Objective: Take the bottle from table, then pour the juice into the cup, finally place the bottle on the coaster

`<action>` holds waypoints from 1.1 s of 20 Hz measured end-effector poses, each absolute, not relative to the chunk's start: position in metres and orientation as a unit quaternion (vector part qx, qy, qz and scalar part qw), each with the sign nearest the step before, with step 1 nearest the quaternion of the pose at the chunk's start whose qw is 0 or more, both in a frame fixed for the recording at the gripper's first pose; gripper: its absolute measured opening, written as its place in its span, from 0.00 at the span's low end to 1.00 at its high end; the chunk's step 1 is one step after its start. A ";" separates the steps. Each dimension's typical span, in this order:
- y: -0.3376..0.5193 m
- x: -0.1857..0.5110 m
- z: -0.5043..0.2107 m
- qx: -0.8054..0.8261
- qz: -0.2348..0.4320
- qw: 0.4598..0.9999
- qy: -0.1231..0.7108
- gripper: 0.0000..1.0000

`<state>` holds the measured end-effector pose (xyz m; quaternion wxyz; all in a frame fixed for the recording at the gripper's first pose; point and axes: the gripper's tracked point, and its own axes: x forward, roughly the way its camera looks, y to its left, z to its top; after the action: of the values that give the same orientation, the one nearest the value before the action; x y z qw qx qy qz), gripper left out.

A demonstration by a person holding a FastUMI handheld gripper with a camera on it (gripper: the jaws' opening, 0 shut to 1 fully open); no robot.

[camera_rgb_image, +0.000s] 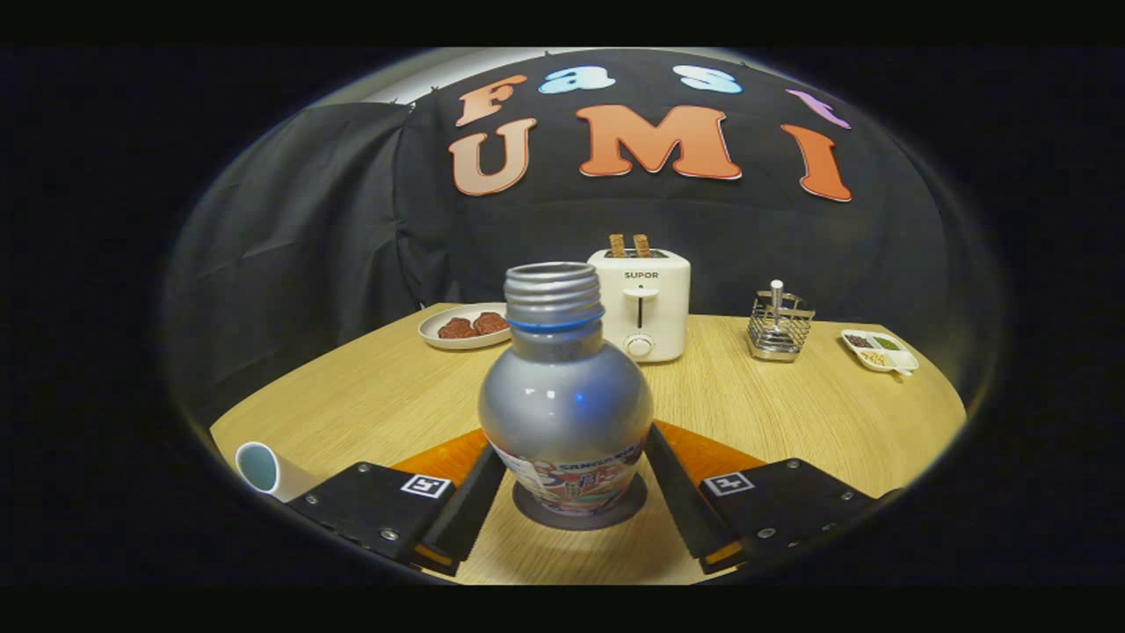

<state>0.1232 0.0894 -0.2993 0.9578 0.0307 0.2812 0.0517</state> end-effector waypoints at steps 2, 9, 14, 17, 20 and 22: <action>0.085 0.118 -0.291 0.033 0.050 0.960 0.272 0.94; 0.086 0.090 -0.234 0.031 0.073 0.972 0.221 0.97; 0.087 0.068 -0.157 0.042 0.085 0.986 0.139 0.97; 0.072 0.052 -0.118 0.023 0.071 0.992 0.098 0.97; 0.065 0.035 -0.092 0.009 0.062 0.996 0.071 0.97; 0.050 0.028 -0.080 -0.004 0.042 0.998 0.050 0.97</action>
<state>0.0276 0.0503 -0.0797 0.9979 -0.0038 0.0496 0.0416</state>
